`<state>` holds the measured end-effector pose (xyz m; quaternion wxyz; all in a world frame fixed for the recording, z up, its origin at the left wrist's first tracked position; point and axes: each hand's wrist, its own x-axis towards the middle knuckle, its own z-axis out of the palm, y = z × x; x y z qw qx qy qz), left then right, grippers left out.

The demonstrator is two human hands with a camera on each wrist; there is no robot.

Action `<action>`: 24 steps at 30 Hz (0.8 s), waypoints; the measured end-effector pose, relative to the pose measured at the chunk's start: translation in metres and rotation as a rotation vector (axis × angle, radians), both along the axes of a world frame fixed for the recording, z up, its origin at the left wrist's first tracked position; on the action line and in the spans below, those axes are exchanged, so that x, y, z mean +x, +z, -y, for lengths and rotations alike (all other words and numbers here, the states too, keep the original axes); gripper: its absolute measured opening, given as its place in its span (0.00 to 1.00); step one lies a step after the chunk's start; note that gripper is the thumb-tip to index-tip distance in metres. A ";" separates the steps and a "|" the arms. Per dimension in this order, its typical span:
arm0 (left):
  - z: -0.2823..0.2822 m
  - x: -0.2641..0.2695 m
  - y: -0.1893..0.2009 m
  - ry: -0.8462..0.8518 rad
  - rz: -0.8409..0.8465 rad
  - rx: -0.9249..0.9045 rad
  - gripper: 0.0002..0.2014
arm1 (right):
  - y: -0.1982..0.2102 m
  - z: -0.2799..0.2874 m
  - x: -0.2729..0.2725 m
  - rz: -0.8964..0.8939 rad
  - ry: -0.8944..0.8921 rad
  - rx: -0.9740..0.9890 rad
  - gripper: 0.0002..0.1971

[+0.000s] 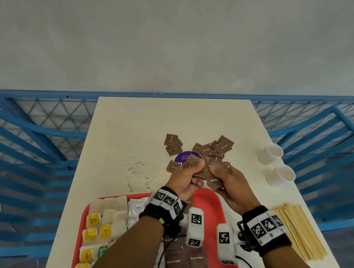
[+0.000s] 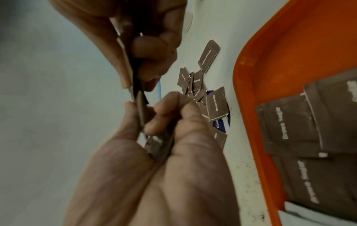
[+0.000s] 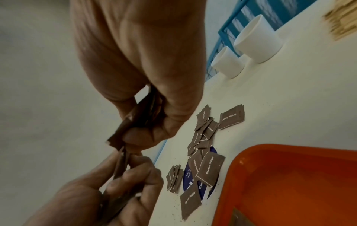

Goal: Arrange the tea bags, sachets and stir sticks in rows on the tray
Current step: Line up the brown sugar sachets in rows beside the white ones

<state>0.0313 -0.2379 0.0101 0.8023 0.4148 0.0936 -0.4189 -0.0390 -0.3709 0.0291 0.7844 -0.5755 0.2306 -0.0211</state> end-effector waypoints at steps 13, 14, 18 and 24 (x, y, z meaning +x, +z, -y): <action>-0.081 -0.025 0.013 -0.002 -0.075 0.005 0.10 | 0.016 -0.012 -0.037 -0.050 0.149 0.273 0.20; -0.083 -0.034 0.012 -0.024 -0.074 0.042 0.10 | 0.019 -0.018 -0.042 -0.034 0.229 0.240 0.19; -0.094 -0.065 0.019 -0.225 -0.039 0.010 0.35 | 0.029 -0.039 -0.059 -0.019 0.536 -0.091 0.15; -0.110 -0.101 0.027 -0.308 -0.080 -0.021 0.35 | 0.049 -0.067 -0.063 0.118 0.939 -0.681 0.17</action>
